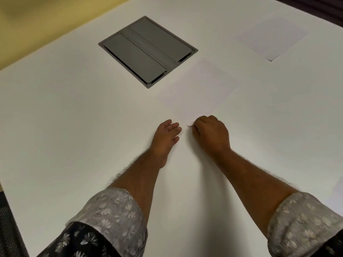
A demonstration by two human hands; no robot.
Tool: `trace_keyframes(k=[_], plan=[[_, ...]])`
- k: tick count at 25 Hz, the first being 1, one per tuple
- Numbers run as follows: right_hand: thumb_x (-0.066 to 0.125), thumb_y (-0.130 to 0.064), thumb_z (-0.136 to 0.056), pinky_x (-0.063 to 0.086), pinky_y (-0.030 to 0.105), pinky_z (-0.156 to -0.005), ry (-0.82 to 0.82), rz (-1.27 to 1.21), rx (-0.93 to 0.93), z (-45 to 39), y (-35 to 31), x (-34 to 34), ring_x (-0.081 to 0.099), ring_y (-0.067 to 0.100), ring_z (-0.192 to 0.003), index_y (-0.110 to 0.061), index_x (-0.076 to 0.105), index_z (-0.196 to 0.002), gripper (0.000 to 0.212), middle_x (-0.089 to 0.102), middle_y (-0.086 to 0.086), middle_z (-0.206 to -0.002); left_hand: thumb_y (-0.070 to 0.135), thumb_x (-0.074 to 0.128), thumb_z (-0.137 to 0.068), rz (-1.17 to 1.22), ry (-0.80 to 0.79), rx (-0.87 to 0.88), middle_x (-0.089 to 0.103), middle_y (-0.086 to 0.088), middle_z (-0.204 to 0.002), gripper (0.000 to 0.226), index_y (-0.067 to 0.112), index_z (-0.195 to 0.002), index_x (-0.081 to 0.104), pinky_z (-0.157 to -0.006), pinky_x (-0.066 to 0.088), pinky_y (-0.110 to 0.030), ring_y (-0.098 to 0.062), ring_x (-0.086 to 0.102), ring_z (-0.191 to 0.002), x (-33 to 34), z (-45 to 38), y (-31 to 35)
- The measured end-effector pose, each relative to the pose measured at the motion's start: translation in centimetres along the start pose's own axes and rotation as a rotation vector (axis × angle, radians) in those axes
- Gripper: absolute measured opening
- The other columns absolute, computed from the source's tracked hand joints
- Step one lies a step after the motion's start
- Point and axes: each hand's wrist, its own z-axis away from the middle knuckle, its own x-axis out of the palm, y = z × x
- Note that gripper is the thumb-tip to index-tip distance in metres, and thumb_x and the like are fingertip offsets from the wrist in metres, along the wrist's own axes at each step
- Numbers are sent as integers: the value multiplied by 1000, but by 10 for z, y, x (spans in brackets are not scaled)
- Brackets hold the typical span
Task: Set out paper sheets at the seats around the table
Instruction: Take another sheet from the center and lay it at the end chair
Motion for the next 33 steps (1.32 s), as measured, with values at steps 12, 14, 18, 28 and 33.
trace_keyframes(k=[12,14,18,28,33], plan=[[61,-18,-103,62,37,-83,195,-584,112,22,0,-37,69,11,-107,-14,71,-108,12,71,-5,-123,42,69,-97,456,72,-101,75,-13,-125,48,11,-133,62,-101,58,-52,-31,74,-114,23,-19,36],[66,-16,-100,62,35,-82,210,-678,151,30,-11,-48,67,9,-113,-13,72,-106,9,70,-4,-124,11,68,-99,496,178,-59,75,-14,-123,35,11,-133,63,-87,64,-49,-31,75,-108,29,-16,40],[77,-26,-94,59,21,-86,249,-1062,554,51,-52,-71,67,6,-118,-21,63,-132,41,62,-20,-135,-3,62,-98,438,207,23,73,-11,-128,42,14,-136,61,-86,65,-44,-30,73,-112,28,4,28],[78,-23,-91,56,50,-102,-10,-2019,1307,45,-41,-96,71,30,-117,-11,63,-137,50,74,15,-127,3,63,-99,211,136,153,76,-2,-127,42,22,-136,63,-92,61,-49,-24,74,-114,-22,132,13],[71,-10,-95,61,44,-89,-42,-1942,1166,60,-44,-139,75,25,-108,-15,67,-130,36,78,8,-121,3,63,-98,160,201,134,76,-7,-127,39,19,-134,64,-91,59,-52,-30,74,-115,-53,208,-5]])
